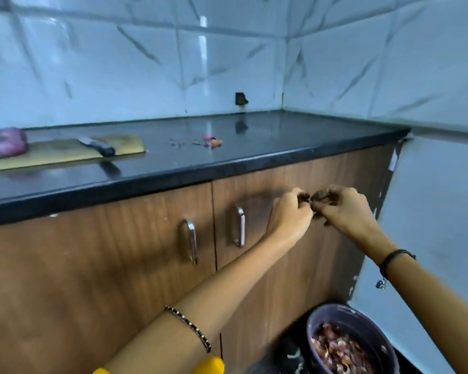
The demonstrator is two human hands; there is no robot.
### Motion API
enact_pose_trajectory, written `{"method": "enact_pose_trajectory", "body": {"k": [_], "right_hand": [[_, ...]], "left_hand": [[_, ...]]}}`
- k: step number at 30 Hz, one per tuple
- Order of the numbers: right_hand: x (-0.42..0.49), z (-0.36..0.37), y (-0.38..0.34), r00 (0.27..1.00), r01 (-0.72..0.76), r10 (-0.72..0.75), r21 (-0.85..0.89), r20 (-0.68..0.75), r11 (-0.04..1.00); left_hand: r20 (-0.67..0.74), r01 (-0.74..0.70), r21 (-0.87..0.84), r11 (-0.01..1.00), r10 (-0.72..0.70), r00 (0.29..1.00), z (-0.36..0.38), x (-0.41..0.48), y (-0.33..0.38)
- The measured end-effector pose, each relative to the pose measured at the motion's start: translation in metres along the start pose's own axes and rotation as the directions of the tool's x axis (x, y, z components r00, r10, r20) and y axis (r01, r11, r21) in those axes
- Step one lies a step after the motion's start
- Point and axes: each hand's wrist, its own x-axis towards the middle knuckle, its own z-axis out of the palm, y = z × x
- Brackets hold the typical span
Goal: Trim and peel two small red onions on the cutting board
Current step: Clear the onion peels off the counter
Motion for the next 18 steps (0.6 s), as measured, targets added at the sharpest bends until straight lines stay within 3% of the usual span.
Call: {"method": "enact_pose_trajectory", "body": {"k": [6, 11, 14, 18], "right_hand": [[0.012, -0.005, -0.08, 0.979, 0.198, -0.195, 0.055, -0.06, 0.979], [0.027, 0.009, -0.127, 0.964, 0.265, -0.26, 0.091, -0.056, 0.96], [0.036, 0.026, -0.145, 0.953, 0.302, -0.303, 0.086, -0.001, 0.949], [0.037, 0.053, -0.17, 0.886, 0.444, -0.431, -0.051, 0.171, 0.894]], "left_hand": [[-0.111, -0.142, -0.003, 0.99, 0.141, 0.984, -0.069, 0.005, 0.041], [-0.144, -0.195, 0.046, 0.98, 0.2, 0.969, -0.123, 0.012, 0.052], [-0.147, -0.172, 0.101, 0.98, 0.186, 0.971, -0.153, 0.016, 0.05], [-0.24, -0.119, 0.275, 0.954, 0.188, 0.952, -0.203, 0.024, 0.035]]}}
